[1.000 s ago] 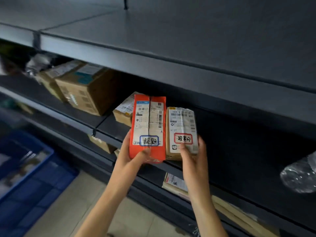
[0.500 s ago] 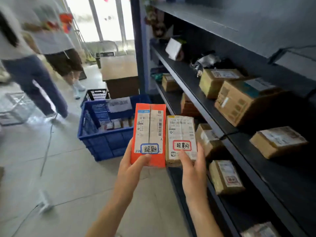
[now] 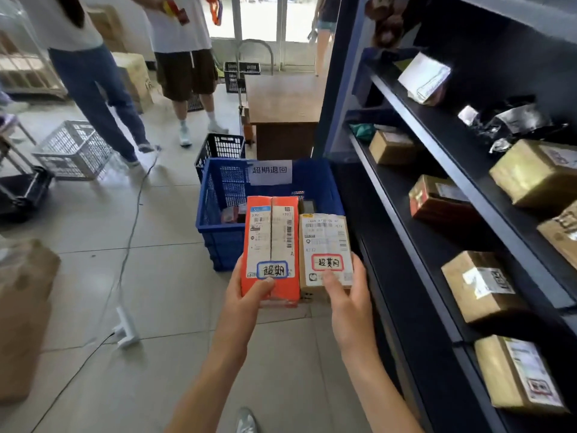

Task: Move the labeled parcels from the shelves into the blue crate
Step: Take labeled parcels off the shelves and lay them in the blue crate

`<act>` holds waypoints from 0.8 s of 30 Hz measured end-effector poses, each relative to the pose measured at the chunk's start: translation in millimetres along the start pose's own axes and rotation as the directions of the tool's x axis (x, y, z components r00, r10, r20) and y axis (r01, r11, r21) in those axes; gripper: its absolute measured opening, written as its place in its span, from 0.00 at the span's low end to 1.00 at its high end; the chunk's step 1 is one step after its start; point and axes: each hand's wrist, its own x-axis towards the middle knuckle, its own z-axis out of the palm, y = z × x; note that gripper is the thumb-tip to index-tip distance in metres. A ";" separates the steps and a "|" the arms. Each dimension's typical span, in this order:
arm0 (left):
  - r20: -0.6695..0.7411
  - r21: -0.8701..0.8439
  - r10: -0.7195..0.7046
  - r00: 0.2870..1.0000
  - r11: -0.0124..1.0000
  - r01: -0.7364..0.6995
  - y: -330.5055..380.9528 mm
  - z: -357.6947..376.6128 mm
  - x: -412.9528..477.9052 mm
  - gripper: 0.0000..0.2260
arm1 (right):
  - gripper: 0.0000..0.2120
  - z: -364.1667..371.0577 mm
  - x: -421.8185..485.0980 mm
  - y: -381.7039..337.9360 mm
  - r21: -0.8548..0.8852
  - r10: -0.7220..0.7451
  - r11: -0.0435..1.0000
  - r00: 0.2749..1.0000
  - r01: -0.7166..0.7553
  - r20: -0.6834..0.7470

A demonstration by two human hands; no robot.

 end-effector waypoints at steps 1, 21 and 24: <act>0.002 0.009 -0.001 1.000 1.000 0.001 -0.6 -8.0 11.0 0.26 | 0.20 10.0 4.5 2.6 -0.011 0.004 1.000 1.000 -0.004 0.002; -0.199 0.002 -0.030 0.980 1.000 0.031 33.2 -24.6 235.2 0.22 | 0.22 108.9 244.7 14.7 -0.038 0.059 0.998 0.973 -0.052 0.221; -0.218 0.003 -0.039 0.975 0.999 0.041 43.6 -12.4 273.8 0.27 | 0.22 116.0 293.1 12.6 -0.055 0.055 0.998 0.968 -0.043 0.244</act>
